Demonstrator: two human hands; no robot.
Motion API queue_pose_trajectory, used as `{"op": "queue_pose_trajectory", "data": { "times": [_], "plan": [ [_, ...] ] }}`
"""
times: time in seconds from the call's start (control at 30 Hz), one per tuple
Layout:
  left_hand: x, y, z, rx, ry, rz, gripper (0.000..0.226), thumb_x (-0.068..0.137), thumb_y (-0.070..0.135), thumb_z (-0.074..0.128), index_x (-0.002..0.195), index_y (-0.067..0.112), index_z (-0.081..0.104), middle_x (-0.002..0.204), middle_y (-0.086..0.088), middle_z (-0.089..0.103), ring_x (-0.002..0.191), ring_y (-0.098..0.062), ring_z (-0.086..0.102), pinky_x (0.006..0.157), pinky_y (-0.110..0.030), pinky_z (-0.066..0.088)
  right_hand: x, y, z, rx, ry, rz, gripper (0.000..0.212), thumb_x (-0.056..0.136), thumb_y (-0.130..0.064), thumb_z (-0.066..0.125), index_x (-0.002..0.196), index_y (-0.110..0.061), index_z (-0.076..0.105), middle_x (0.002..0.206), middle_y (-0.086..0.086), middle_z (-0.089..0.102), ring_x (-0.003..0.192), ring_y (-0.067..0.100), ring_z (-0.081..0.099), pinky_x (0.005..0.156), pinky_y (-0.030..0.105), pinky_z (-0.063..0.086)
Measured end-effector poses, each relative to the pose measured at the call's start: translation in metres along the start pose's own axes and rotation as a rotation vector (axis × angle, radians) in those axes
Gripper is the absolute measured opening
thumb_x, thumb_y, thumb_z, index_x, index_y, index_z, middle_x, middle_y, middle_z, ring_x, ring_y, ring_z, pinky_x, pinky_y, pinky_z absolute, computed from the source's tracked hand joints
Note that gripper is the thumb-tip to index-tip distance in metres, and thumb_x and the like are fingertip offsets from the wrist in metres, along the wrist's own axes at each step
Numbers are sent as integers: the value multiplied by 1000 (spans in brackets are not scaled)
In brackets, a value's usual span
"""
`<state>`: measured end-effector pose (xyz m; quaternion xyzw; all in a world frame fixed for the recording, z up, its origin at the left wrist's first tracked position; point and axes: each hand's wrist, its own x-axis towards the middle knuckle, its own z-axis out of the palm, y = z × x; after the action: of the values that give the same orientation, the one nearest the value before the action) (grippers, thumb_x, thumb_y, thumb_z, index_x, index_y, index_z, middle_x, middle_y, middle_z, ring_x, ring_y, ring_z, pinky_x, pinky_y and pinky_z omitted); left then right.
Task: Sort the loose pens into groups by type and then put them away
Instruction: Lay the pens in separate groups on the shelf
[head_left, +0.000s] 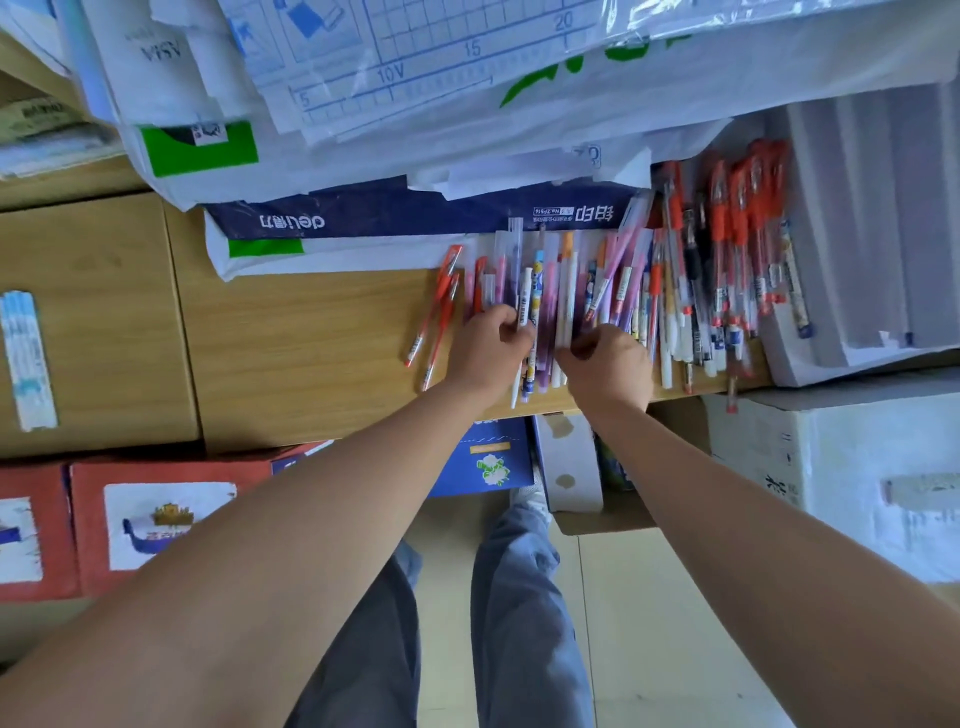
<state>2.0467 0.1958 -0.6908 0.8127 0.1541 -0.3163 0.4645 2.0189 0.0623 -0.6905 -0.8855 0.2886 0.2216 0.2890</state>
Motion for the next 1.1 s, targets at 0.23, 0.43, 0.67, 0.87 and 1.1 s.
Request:
{"op": "queue_pose_trajectory", "data": {
  "times": [0.23,0.43,0.67,0.87,1.1],
  "plan": [
    [-3,4,2,-42,27,-26,29,92,28,60,107,2,61,91,-8,66,87,-21,65,72,-38,52,-7,4,-3,149,11,-61,13,80,-21,67,87,-11,63,79,1,65,72,19,59,60,28,47],
    [-13,19,14,-263,42,-75,16,82,28,70,87,13,66,83,-15,68,78,-36,68,68,-50,59,-18,16,-27,377,-190,-245,9,83,-13,69,87,-11,61,70,-3,60,60,10,54,56,13,43],
    [-23,38,25,-269,-4,-67,13,92,16,62,85,5,64,78,-13,68,76,-38,67,66,-46,60,-14,43,-50,254,-78,-267,15,90,-28,65,91,-14,68,78,-6,66,64,6,58,62,24,51],
    [-23,34,27,-140,16,-48,14,95,15,57,87,4,61,89,-8,71,86,-30,70,67,-50,58,-2,71,-54,-40,99,-45,27,90,-21,60,114,-9,59,106,9,66,91,27,63,71,35,53],
    [-17,21,27,-70,32,-50,27,93,24,59,92,-3,63,84,-14,71,82,-33,68,71,-50,57,1,52,-33,-56,64,1,36,88,-16,66,117,-8,47,101,11,63,87,31,62,63,35,47]
  ]
}}
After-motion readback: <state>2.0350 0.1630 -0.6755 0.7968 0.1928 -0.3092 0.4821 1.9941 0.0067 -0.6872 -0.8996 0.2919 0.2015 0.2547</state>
